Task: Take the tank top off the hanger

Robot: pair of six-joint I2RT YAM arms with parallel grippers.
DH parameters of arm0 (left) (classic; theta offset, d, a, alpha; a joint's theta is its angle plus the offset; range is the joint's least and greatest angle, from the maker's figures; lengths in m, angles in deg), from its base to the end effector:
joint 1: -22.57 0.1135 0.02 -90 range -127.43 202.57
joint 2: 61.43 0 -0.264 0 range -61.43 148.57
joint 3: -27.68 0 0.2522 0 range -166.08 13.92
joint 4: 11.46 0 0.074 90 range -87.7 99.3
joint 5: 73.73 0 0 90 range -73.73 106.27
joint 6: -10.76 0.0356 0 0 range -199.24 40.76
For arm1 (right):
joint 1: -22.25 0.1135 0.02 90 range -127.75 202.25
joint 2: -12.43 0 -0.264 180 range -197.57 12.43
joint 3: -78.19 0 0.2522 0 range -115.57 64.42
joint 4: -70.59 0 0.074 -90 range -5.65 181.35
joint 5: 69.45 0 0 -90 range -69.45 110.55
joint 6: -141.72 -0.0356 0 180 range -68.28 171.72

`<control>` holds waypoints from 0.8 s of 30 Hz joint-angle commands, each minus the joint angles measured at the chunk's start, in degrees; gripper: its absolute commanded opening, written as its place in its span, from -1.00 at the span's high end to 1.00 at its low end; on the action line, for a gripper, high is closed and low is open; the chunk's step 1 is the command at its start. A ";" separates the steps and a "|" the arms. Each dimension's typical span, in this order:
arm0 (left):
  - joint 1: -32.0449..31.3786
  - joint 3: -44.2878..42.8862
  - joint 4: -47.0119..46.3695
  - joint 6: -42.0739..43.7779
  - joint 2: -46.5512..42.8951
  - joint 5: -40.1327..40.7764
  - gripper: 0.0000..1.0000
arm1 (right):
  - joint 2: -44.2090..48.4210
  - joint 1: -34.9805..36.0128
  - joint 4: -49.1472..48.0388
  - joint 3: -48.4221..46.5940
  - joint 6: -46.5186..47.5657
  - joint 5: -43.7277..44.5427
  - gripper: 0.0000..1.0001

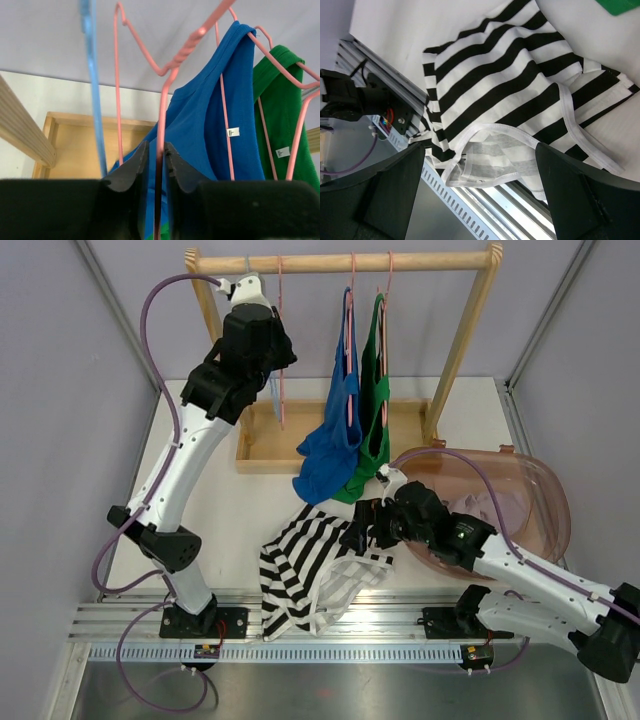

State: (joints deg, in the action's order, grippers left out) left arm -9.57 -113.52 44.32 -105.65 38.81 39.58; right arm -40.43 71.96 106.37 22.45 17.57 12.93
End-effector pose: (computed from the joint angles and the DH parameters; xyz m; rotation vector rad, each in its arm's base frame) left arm 0.3128 -0.1799 0.5113 -0.1954 1.8116 -0.3536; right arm 0.1285 0.1588 0.2773 -0.3954 2.2759 0.9536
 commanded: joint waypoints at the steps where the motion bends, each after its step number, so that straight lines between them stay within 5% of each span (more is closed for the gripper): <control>1: 0.41 -0.27 0.96 1.01 -4.70 -1.07 0.30 | -3.99 2.31 -1.46 -2.14 0.67 2.59 -0.99; 10: 0.41 7.63 0.88 2.33 -15.94 -9.50 -0.98 | -19.63 13.19 -1.02 -6.10 -1.44 17.00 -0.99; 22: 0.41 31.45 -2.65 3.12 -41.51 -11.54 -0.98 | -43.45 21.48 -1.37 -12.69 -3.55 28.62 -0.98; 23: 0.41 34.07 -2.38 3.30 -42.75 -10.92 -0.98 | -44.77 21.48 -0.93 -13.47 -3.38 28.97 -0.93; 24: 0.41 35.31 -1.86 3.47 -44.33 -10.57 -0.98 | -47.22 21.56 0.03 -14.00 -3.20 29.24 -0.60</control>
State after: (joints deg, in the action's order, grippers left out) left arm -9.31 -81.76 43.84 -103.75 -2.32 29.11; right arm -83.27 93.18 106.46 10.51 15.56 37.06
